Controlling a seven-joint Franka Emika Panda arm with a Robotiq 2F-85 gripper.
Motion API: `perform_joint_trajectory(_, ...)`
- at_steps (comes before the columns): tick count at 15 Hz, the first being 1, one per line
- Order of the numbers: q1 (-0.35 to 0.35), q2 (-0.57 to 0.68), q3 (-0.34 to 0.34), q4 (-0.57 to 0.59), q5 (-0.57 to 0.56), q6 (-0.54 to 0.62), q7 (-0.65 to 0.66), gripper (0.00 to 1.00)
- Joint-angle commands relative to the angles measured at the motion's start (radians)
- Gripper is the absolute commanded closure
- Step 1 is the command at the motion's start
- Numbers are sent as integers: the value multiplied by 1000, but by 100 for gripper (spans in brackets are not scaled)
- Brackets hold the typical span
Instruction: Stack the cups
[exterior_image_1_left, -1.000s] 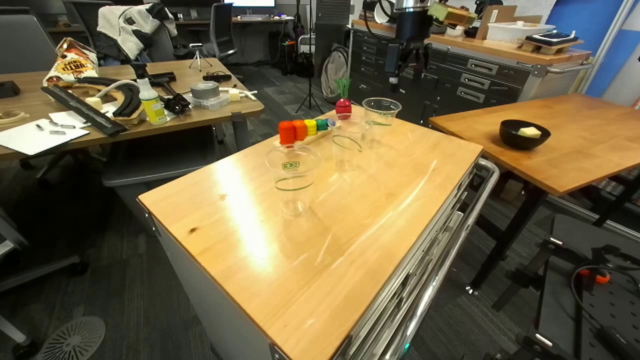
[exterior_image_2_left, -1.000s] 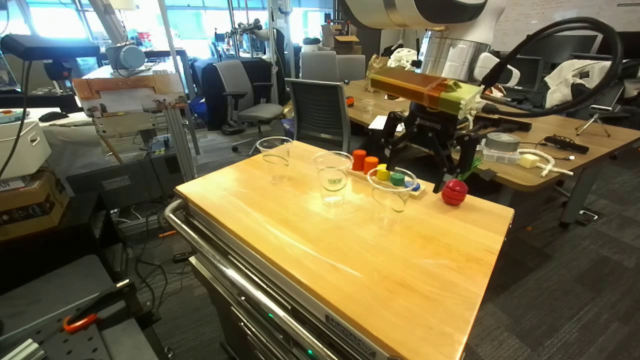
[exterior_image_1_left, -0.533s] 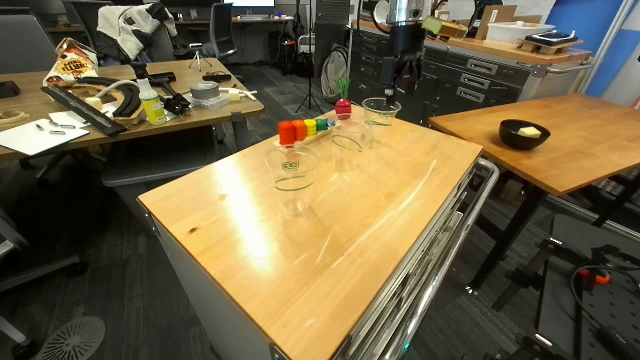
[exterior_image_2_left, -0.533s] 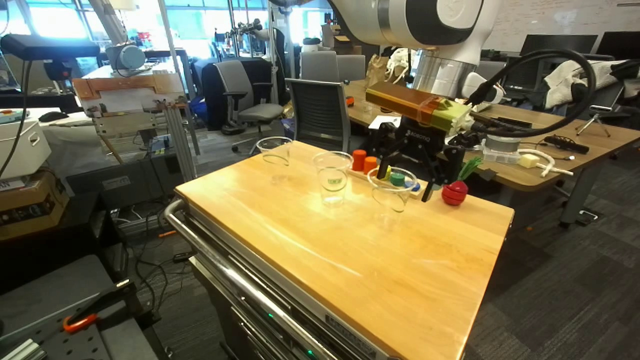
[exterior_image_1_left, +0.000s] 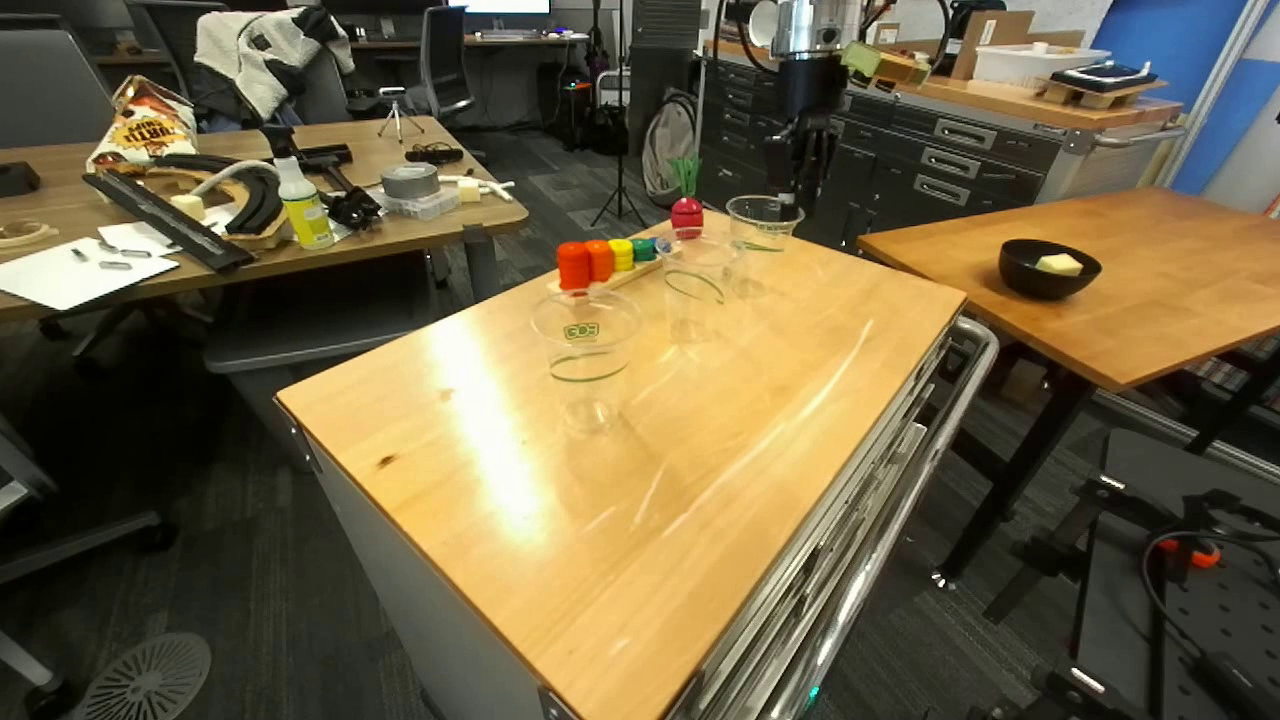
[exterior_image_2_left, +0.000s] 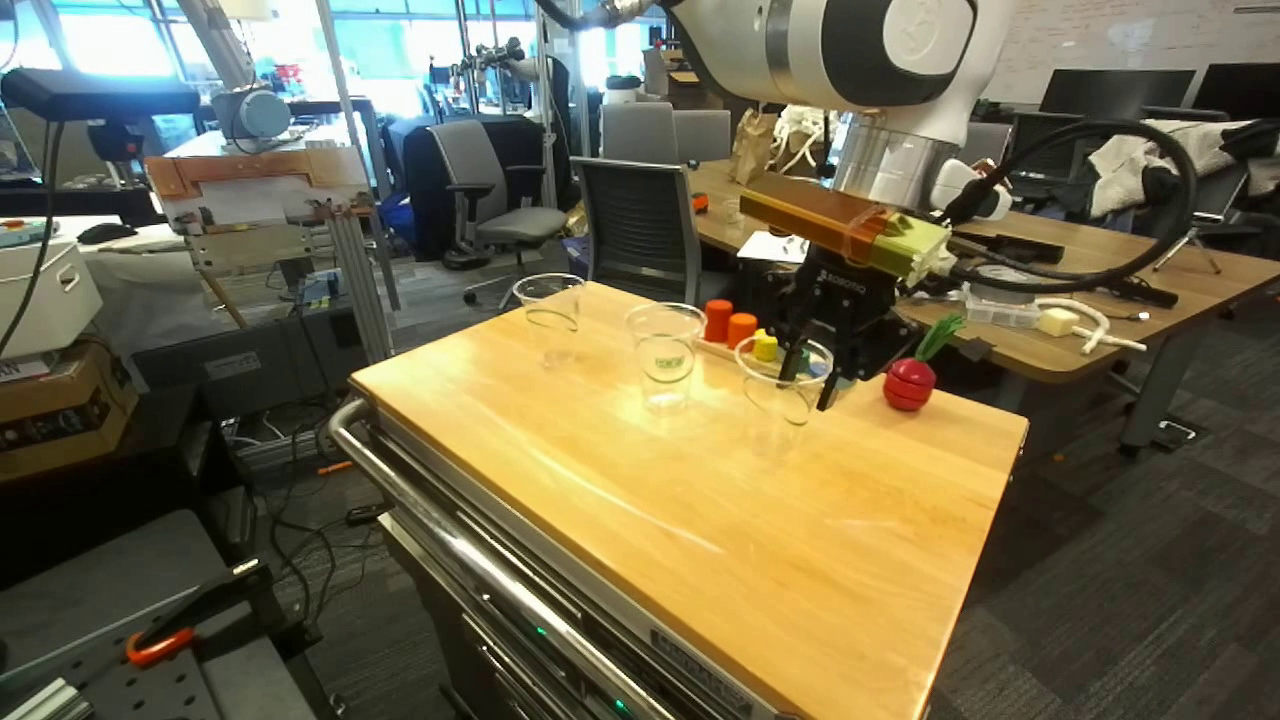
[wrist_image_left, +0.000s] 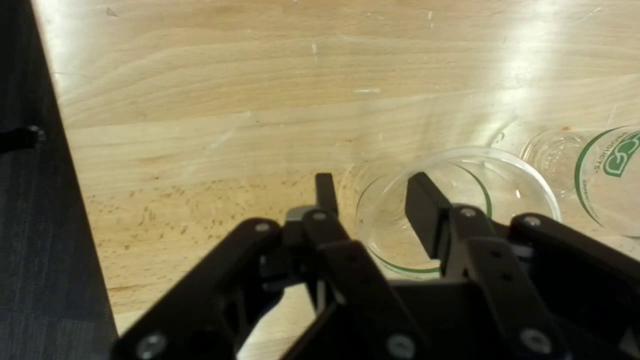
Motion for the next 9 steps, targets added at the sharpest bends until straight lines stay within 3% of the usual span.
perform_joint_trajectory(1, -26, 20, 11, 50, 31, -6, -4, 89)
perform_joint_trajectory(5, -30, 9, 17, 61, 64, 2, -2, 97)
perform_joint_trajectory(6, -24, 2, 15, 59, 59, 11, 3, 94)
perform_joint_trajectory(9, -10, -27, 0, 55, 33, 2, 31, 96)
